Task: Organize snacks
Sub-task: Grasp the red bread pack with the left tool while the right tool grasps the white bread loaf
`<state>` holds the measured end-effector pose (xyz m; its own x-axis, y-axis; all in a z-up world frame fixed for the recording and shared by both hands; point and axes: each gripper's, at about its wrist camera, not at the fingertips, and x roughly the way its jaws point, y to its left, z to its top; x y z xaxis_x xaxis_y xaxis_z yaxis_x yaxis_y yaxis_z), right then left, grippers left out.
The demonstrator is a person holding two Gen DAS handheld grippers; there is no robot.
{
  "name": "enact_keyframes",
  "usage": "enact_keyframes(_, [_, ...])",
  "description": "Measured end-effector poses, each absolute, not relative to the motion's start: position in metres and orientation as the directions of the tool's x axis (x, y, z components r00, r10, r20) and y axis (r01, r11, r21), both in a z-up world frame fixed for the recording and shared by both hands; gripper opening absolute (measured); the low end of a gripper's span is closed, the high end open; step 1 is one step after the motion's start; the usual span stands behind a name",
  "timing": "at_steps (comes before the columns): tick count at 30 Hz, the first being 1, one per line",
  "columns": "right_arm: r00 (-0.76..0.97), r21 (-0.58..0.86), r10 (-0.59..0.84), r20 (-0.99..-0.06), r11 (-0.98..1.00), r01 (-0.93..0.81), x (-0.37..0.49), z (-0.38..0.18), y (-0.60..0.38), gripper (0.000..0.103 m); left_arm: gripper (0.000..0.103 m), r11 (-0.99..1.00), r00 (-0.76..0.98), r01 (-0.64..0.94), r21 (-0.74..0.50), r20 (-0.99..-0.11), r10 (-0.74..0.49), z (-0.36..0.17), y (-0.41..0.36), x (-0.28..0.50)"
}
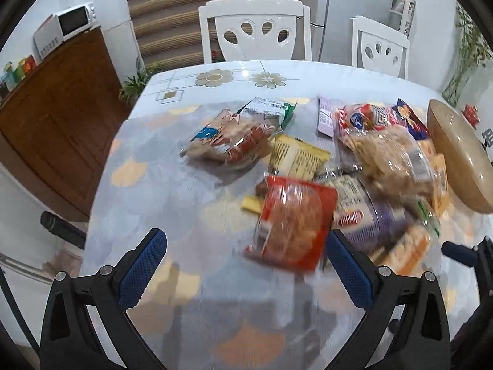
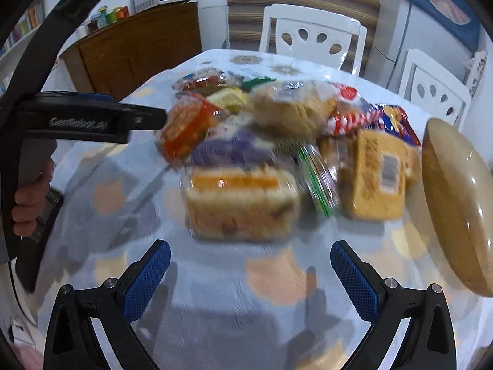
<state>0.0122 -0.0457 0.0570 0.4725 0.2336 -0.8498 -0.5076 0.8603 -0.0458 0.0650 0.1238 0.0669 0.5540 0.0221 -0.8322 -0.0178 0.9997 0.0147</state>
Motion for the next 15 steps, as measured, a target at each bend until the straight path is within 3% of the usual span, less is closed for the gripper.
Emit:
enact_keyframes(11, [0.398,-0.051,0.153,-0.904,0.888,-0.457,0.056,0.029,-0.030,0.103,0.103,1.000,0.477,0.026,0.000,-0.879,-0.012,0.030,0.112,0.084])
enact_keyframes(15, [0.374,0.047,0.234,-0.897,0.893,-0.448,0.062,0.032,-0.037,0.097,0.102,1.000,0.452,0.012,0.011,-0.892,0.004,0.021,0.109,0.087])
